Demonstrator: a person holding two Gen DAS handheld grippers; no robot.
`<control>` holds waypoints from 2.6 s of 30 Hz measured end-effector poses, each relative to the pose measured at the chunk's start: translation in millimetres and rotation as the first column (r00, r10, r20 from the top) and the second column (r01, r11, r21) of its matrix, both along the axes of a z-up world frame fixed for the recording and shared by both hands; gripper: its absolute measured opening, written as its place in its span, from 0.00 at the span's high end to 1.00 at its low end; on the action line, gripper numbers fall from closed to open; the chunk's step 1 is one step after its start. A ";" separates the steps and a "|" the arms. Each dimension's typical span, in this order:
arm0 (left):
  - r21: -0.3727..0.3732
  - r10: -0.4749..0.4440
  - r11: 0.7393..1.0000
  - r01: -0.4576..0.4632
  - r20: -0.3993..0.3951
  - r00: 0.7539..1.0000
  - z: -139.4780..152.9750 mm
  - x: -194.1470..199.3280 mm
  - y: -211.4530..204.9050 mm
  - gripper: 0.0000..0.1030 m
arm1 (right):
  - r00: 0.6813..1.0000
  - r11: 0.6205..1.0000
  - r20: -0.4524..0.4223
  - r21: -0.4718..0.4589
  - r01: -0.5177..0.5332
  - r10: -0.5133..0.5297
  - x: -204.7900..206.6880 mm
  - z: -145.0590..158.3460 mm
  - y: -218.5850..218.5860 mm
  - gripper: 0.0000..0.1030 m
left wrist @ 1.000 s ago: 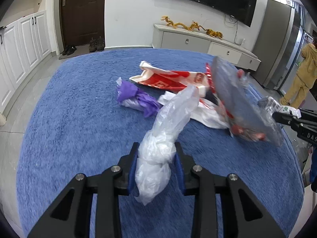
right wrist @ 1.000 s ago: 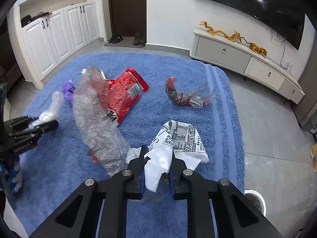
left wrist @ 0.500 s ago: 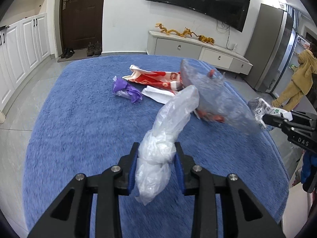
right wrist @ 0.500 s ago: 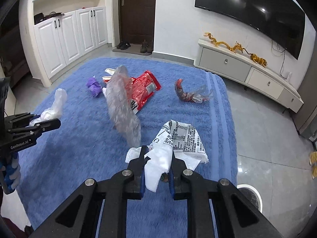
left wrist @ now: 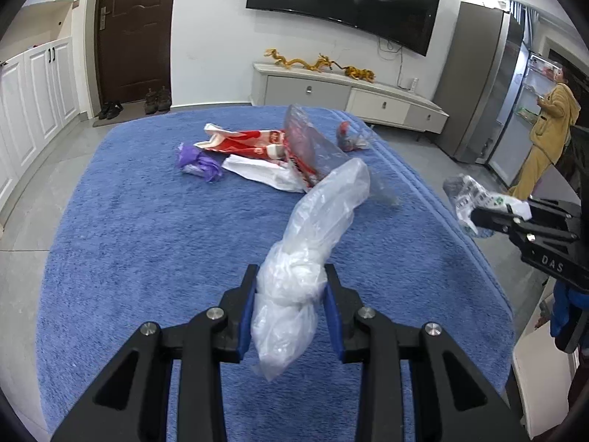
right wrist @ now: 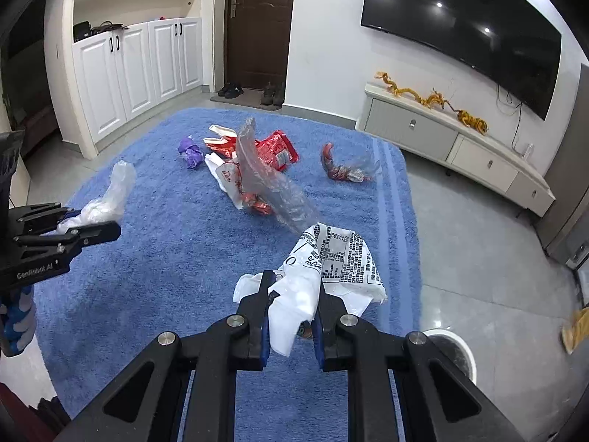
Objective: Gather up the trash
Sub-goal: 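Carry the clear bag and white printed bag over to the trash bin, then open both grippers over the bin to drop both bags, then bring both grippers back over the wrapper pile on the mat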
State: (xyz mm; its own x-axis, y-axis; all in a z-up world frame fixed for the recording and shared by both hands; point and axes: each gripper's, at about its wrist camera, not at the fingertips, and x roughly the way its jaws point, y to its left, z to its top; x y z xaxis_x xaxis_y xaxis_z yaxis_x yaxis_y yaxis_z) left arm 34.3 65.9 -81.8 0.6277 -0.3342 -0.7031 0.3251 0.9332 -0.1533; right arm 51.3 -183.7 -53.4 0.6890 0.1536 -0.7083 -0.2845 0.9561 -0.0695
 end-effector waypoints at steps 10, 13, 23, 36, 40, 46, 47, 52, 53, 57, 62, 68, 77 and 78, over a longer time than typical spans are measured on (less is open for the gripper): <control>-0.063 -0.202 0.978 0.198 -0.049 0.978 10.5 35.6 -82.4 0.70 | 0.989 0.989 -0.051 -0.071 0.133 -0.137 20.9 -10.8 -52.0 0.84; -0.072 -0.303 0.952 0.299 -0.068 0.950 14.0 45.2 -131.9 0.70 | 0.976 0.974 -0.090 -0.123 0.188 -0.200 27.2 -19.4 -84.7 0.84; -0.065 -0.461 0.883 0.466 -0.315 0.830 -26.0 81.9 -310.3 0.70 | 0.886 0.938 -0.328 -0.229 0.262 -0.327 43.1 -71.7 -201.5 0.84; -0.035 -0.333 0.921 0.388 -0.587 0.738 -103.3 117.0 -432.6 0.69 | 0.661 0.949 -0.683 -0.189 0.253 -0.312 97.7 -195.4 -303.2 0.84; 0.010 -0.254 0.936 0.352 -0.671 0.696 -135.4 127.6 -443.3 0.69 | 0.607 0.949 -0.733 -0.179 0.261 -0.305 108.5 -227.2 -321.0 0.84; 0.055 -0.171 0.942 0.332 -0.771 0.613 -174.2 134.9 -469.3 0.68 | 0.541 0.950 -0.786 -0.189 0.250 -0.299 124.5 -265.2 -337.2 0.83; 0.069 -0.156 0.943 0.325 -0.771 0.617 -177.9 136.7 -471.6 0.68 | 0.531 0.949 -0.792 -0.190 0.253 -0.301 126.8 -268.9 -340.4 0.83; 0.060 -0.123 0.951 0.304 -0.827 0.549 -207.7 137.2 -476.9 0.56 | 0.502 0.947 -0.813 -0.180 0.264 -0.295 134.4 -281.3 -351.0 0.63; 0.064 -0.112 0.953 0.295 -0.833 0.542 -212.7 137.7 -477.9 0.54 | 0.497 0.945 -0.814 -0.184 0.270 -0.301 134.6 -282.7 -352.9 0.54; 0.052 -0.103 0.959 0.279 -0.853 0.512 -220.4 137.0 -475.9 0.43 | 0.492 0.938 -0.813 -0.178 0.299 -0.311 138.7 -285.2 -359.6 0.51; 0.052 -0.099 0.960 0.275 -0.857 0.506 -224.4 139.1 -472.1 0.43 | 0.492 0.925 -0.803 -0.184 0.333 -0.336 144.5 -281.2 -362.6 0.51; 0.066 -0.101 0.964 0.256 -0.805 0.585 -207.7 142.3 -471.3 0.43 | 0.519 0.888 -0.741 -0.233 0.397 -0.427 150.9 -255.8 -374.5 0.51; -0.082 -0.309 0.948 0.308 -0.474 0.824 -80.5 122.8 -444.3 0.43 | 0.581 0.710 -0.419 -0.296 0.639 -0.698 142.7 -139.4 -401.6 0.50; -0.086 -0.316 0.947 0.310 -0.444 0.839 -66.4 119.5 -434.7 0.43 | 0.594 0.706 -0.388 -0.305 0.639 -0.705 141.7 -125.2 -394.8 0.50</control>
